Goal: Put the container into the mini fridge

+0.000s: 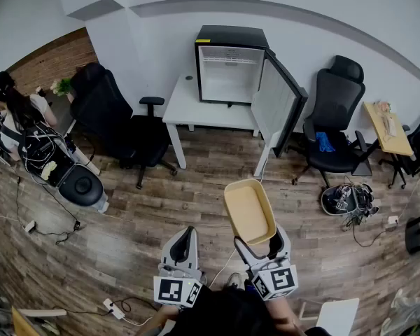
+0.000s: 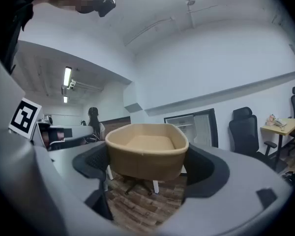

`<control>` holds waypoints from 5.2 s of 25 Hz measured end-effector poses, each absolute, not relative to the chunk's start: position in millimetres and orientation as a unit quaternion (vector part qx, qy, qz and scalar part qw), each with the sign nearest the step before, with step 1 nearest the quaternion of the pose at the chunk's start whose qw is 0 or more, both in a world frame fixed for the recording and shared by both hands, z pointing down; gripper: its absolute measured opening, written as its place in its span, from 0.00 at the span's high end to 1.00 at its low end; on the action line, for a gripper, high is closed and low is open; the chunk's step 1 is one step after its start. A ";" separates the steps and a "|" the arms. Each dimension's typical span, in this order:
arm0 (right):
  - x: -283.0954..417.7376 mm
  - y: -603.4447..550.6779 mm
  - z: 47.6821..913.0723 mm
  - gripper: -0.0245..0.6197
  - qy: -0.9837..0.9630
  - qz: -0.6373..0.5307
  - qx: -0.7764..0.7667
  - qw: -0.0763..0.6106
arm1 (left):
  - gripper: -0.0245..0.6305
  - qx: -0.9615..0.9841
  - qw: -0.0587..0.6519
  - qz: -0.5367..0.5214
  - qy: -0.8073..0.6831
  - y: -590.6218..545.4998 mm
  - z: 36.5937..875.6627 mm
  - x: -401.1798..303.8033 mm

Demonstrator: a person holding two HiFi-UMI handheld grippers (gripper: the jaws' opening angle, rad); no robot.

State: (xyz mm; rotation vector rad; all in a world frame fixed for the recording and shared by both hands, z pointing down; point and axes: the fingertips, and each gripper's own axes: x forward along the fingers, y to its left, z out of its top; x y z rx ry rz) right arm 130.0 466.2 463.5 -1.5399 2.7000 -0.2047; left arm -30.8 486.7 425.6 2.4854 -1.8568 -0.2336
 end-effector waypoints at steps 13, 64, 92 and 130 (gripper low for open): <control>138.5 465.2 465.8 0.22 0.867 -0.069 -0.493 0.014 | 0.95 0.797 0.016 -0.071 -0.599 486.5 426.2 -23.3; 61.0 136.2 469.6 0.22 0.860 -0.081 -0.504 0.009 | 0.95 0.813 0.051 -0.073 -0.576 154.2 439.0 -93.4; 46.1 -228.0 476.4 0.22 0.879 -0.071 -0.472 0.000 | 0.95 0.787 0.054 -0.086 -0.609 -193.0 422.7 -97.5; -37.1 -517.0 489.0 0.22 0.809 -0.054 -0.582 -0.062 | 0.95 0.827 0.065 -0.085 -0.552 -374.5 428.4 -171.3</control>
